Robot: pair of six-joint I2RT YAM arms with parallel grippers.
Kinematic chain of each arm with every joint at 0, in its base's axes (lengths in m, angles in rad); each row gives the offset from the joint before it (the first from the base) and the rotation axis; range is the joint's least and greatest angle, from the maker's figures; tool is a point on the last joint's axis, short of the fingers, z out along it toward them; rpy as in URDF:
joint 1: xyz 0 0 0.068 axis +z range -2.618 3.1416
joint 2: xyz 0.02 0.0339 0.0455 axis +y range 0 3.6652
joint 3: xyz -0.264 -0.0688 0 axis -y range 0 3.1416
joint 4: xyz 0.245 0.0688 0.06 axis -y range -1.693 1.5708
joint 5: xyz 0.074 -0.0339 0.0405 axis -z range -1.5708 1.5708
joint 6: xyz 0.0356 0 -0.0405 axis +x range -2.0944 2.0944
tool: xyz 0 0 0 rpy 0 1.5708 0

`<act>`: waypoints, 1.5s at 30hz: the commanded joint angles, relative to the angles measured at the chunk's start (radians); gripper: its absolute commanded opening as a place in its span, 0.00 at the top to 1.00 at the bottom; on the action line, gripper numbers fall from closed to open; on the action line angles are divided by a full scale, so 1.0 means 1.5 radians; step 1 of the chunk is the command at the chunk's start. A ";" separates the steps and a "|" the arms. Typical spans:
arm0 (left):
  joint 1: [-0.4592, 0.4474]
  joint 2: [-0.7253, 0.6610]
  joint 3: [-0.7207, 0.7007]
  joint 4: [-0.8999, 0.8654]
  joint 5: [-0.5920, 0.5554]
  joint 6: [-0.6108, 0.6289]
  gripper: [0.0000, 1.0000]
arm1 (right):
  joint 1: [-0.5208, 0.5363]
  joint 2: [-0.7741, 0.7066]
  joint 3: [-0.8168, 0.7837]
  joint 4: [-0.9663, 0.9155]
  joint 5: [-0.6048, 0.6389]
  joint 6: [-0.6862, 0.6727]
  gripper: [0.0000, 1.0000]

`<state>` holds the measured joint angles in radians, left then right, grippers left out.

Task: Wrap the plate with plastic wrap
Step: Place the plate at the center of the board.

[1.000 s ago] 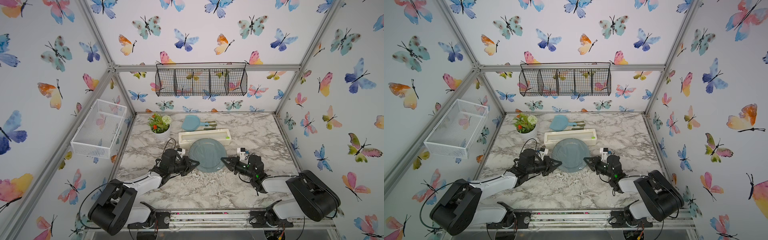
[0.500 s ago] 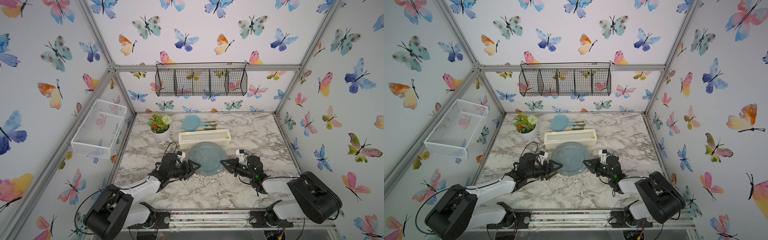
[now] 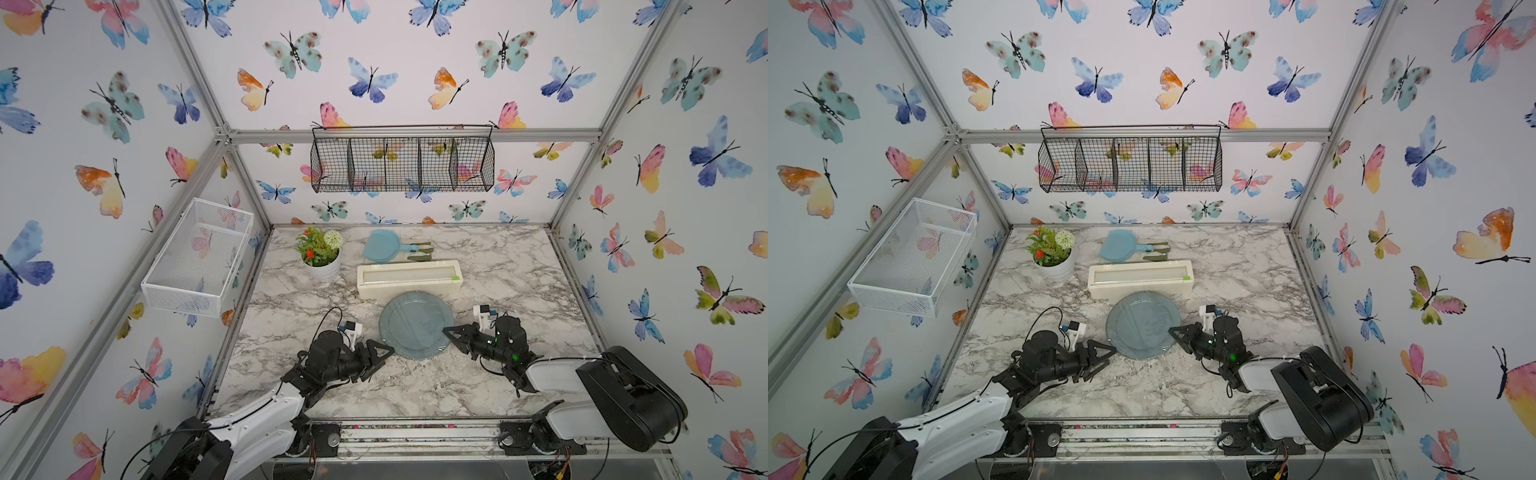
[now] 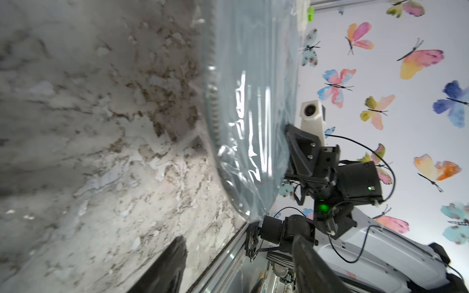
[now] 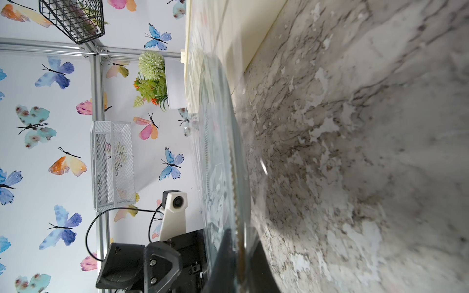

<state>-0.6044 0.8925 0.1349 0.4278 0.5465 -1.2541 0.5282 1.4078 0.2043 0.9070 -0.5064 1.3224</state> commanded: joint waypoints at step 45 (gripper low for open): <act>-0.110 0.267 0.073 0.164 -0.111 -0.035 0.27 | 0.049 0.087 0.013 0.207 -0.023 0.044 0.98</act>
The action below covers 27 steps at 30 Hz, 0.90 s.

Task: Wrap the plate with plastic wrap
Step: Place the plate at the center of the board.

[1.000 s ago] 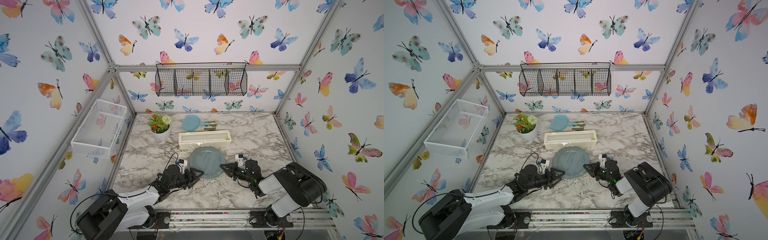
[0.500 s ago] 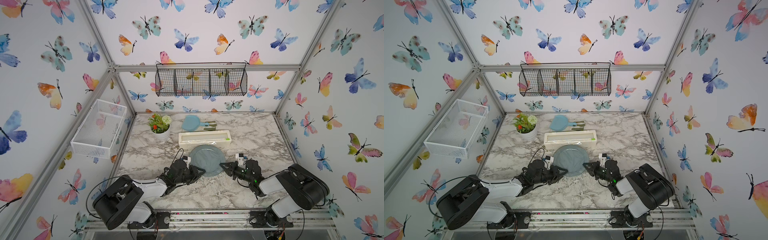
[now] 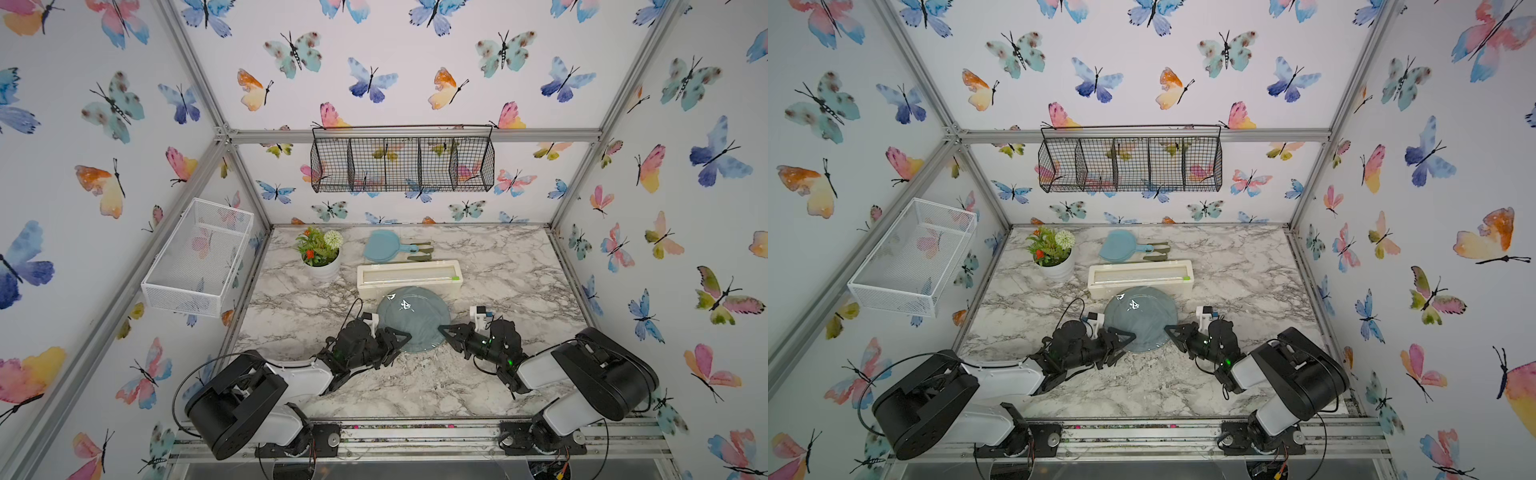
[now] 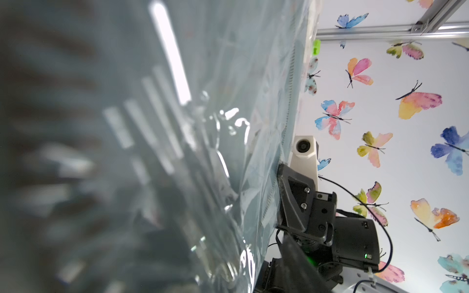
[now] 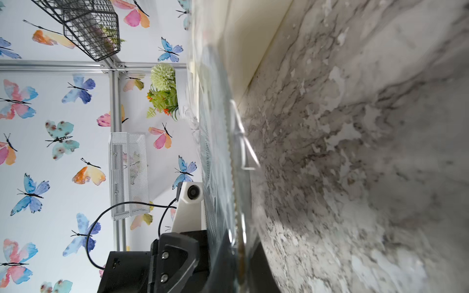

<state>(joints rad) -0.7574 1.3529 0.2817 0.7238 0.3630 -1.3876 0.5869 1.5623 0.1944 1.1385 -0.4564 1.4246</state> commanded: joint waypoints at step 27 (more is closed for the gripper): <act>0.095 -0.229 0.047 -0.433 -0.037 0.276 0.38 | 0.012 0.168 -0.092 0.253 -0.106 -0.077 0.98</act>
<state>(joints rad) -0.6224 0.9855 0.3149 0.1143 0.2646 -1.0454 0.5900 1.7847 0.0917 1.3640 -0.5610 1.2907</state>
